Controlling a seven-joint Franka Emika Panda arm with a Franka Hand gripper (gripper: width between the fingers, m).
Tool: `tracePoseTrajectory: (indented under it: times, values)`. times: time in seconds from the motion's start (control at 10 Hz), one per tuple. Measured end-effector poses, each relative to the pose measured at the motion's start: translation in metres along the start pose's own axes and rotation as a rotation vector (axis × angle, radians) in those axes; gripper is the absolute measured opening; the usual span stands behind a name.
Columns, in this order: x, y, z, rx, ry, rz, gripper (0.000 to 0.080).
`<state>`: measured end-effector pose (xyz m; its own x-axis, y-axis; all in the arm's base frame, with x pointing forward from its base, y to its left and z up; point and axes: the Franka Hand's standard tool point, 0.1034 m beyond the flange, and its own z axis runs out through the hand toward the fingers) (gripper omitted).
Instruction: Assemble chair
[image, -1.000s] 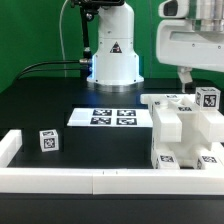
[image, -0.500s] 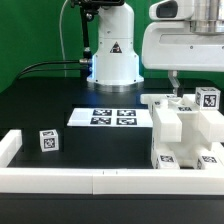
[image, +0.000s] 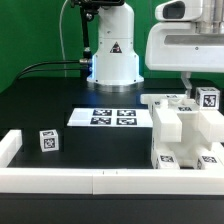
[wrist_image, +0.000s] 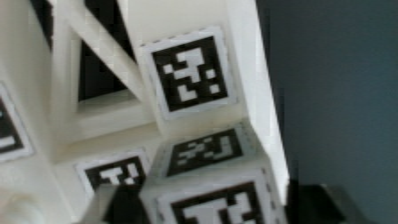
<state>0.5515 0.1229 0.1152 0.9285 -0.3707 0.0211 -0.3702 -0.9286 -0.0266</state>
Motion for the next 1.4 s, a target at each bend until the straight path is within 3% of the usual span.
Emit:
tracePoseTrajectory:
  times: [0.4,0.6,0.9,1.0,1.1,1.2,1.3,1.4]
  values:
    - [-0.0006,-0.001,-0.0001,0.0,0.001,0.337,0.0281]
    - [-0.0021,-0.0024,0.0,0.0,0.0,0.663,0.0281]
    - [0.0019,-0.0034,-0.001,0.039,-0.014,1.026,0.0282]
    - [0.001,-0.0036,-0.0003,0.039,-0.018,1.052,0.0282]
    - [0.0009,-0.0038,-0.0003,0.039,-0.018,1.046,0.036]
    - [0.0007,-0.0039,-0.0002,0.039,-0.018,1.045,0.0507]
    - [0.0008,-0.0036,-0.0003,0.032,-0.011,0.932,0.0603]
    - [0.0004,-0.0045,-0.0006,0.031,-0.009,0.803,0.0603]
